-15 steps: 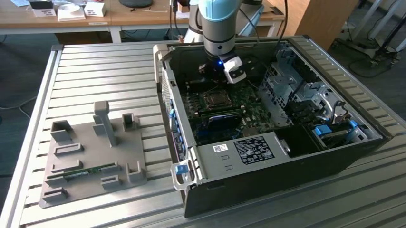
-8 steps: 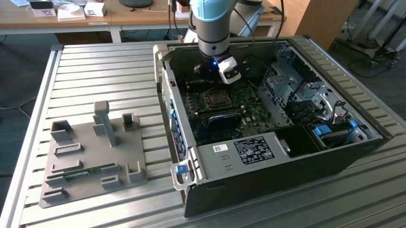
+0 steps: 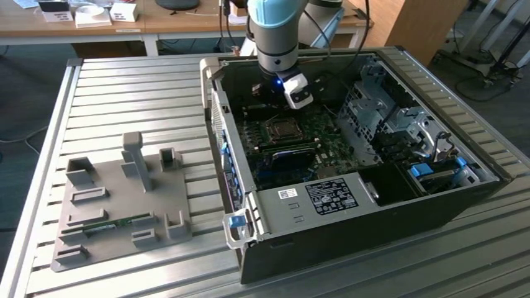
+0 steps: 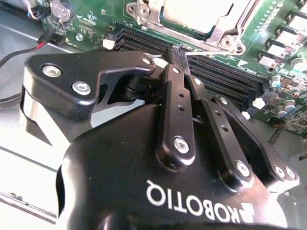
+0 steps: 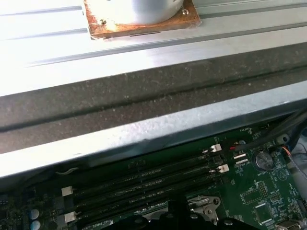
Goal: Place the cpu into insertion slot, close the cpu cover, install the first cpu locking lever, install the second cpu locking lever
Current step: 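Install the first cpu locking lever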
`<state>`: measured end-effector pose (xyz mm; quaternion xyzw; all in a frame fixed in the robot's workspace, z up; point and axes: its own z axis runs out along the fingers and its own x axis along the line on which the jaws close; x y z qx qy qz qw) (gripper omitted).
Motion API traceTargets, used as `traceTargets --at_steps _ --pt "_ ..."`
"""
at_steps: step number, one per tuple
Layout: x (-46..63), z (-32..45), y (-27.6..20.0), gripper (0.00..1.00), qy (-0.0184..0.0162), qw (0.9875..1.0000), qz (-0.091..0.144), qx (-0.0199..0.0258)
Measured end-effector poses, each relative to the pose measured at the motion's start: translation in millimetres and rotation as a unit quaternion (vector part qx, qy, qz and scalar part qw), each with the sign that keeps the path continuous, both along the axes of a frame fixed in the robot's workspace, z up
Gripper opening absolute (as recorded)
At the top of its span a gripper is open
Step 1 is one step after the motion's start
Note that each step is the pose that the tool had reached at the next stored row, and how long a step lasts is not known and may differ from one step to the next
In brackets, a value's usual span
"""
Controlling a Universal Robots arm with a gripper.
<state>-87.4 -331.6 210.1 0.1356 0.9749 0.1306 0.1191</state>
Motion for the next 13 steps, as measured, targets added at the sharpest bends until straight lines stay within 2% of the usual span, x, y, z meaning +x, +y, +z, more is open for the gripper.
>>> traceTargets --at_steps 5,10,13 --pt "0.0 2.7 0.8 0.11 -0.0001 1.0000 0.000 0.0032" --pt "-0.1 5.3 0.8 0.11 -0.0001 1.0000 0.000 0.0033" --pt "-0.1 10.0 0.9 0.11 -0.0001 1.0000 0.000 0.0034"
